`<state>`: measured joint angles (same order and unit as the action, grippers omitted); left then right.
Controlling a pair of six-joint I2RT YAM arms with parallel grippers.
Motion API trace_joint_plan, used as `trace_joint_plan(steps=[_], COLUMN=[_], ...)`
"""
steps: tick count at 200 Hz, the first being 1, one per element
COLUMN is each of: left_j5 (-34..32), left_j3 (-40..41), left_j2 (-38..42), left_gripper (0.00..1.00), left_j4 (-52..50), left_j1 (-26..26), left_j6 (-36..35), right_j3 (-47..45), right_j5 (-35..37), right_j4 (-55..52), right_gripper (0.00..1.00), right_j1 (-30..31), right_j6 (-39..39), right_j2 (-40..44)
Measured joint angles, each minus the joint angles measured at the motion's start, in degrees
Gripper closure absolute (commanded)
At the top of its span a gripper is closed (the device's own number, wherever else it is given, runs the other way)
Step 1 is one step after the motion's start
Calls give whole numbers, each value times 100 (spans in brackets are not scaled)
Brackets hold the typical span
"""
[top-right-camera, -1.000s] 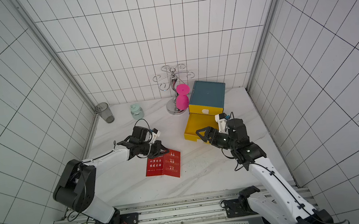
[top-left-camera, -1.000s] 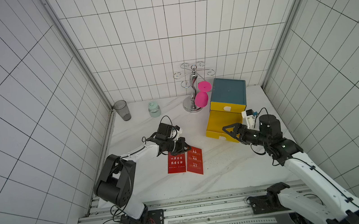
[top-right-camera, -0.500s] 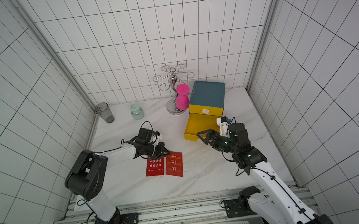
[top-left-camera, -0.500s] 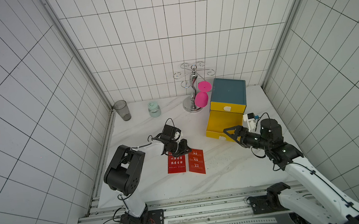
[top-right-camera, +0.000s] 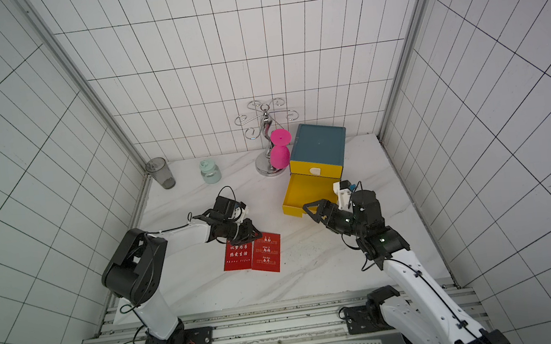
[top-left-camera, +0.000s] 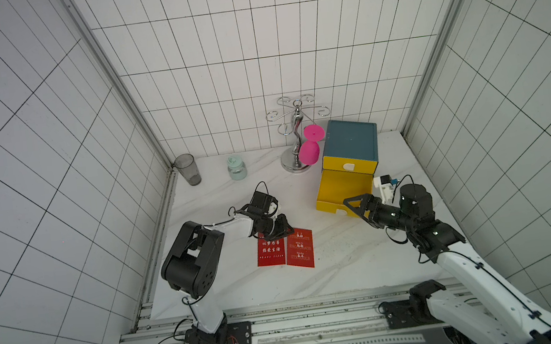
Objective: Take the postcards out of the drawer
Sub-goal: Place the postcard at the center of the board.
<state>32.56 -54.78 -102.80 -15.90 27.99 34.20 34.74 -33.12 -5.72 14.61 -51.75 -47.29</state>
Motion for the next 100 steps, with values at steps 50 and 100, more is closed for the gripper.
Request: trace_joint_plan(steps=[50,100], left_j5=[-107,-140], left_j3=[-7,-7], left_j2=[-11,-11], left_gripper=[77,76], left_j4=[-109,-111], left_j1=[0,0], left_j6=[-9,92], right_j3=[-24,-26], right_j5=[2,0], right_j4=[2,4], right_gripper=[18,17], right_j1=[-2,-7], right_j6=[-7,-7], right_j2=[0,0])
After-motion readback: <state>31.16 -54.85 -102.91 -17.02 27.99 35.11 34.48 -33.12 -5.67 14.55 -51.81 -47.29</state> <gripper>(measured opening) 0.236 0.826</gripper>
